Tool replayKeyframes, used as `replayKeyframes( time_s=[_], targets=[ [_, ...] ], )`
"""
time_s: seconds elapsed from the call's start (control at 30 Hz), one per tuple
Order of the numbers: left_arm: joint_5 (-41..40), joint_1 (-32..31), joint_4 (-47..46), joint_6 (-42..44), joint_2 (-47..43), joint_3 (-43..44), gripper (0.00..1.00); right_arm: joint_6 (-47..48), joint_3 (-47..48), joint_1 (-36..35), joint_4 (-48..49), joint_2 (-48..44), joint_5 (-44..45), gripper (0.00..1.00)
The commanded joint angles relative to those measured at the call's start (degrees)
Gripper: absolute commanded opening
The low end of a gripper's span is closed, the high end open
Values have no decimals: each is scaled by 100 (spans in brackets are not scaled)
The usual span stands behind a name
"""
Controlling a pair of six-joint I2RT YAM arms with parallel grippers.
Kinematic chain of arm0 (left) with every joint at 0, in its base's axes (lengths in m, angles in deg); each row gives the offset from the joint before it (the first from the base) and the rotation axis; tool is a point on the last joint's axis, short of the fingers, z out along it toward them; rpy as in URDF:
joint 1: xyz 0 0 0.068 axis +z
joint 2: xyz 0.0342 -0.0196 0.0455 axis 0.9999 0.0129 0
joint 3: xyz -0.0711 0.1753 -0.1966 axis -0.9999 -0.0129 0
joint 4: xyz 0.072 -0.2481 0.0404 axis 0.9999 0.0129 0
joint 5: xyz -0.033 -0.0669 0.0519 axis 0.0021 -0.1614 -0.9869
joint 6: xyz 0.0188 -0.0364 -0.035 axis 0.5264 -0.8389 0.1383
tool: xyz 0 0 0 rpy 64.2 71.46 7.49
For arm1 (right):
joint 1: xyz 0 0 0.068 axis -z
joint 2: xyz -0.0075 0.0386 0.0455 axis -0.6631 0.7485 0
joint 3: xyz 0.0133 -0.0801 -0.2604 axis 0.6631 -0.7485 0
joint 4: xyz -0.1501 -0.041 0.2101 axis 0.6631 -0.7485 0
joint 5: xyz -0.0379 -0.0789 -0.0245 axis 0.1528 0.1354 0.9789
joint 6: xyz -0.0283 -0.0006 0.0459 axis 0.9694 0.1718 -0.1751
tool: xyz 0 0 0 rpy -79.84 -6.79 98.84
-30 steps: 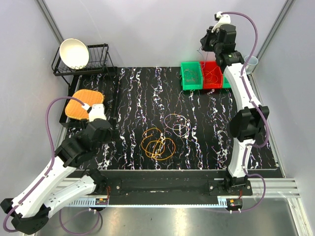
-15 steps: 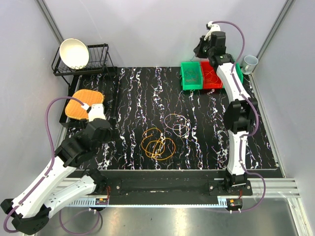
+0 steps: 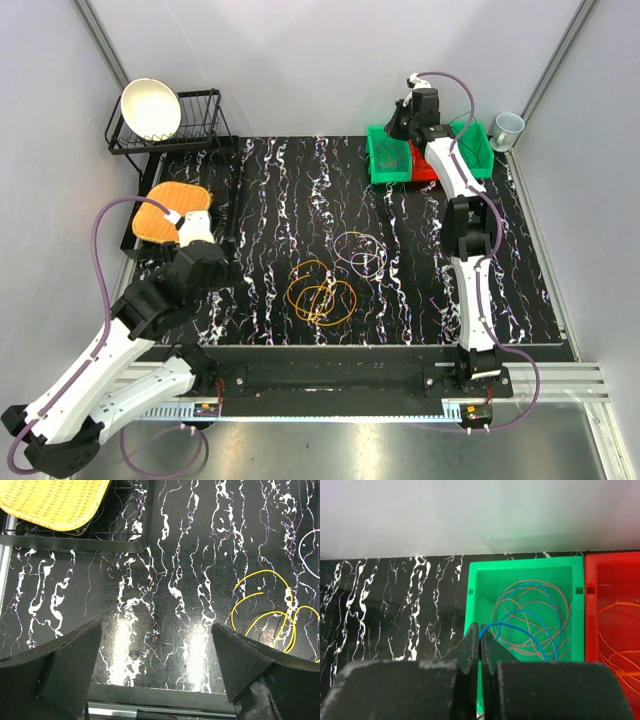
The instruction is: Untangle the cables
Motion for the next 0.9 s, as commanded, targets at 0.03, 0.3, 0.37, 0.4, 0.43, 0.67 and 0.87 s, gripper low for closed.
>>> replayKeyframes(
  time_s=[0.03, 0.3, 0.37, 0.4, 0.43, 0.67, 0.87],
  targets=[
    [-116, 48, -287, 69, -65, -32, 95, -198, 680, 20, 208, 373, 132, 0],
    [-99, 92, -296, 86, -39, -32, 95, -154, 988, 20, 480, 734, 317, 11],
    [-99, 101, -296, 86, -39, -32, 94, -180, 1067, 12, 402, 699, 299, 39],
    [-99, 118, -296, 86, -48, -41, 94, -198, 1137, 12, 332, 664, 326, 53],
    [-99, 118, -288, 78, -48, -32, 94, -259, 1129, 20, 262, 498, 387, 64],
    [-81, 180, -296, 95, -48, -32, 94, -663, 119, 12, -81, -610, 853, 86],
    [-55, 215, -296, 95, -109, -41, 93, -980, -152, 12, -969, -979, 546, 84]
  ],
)
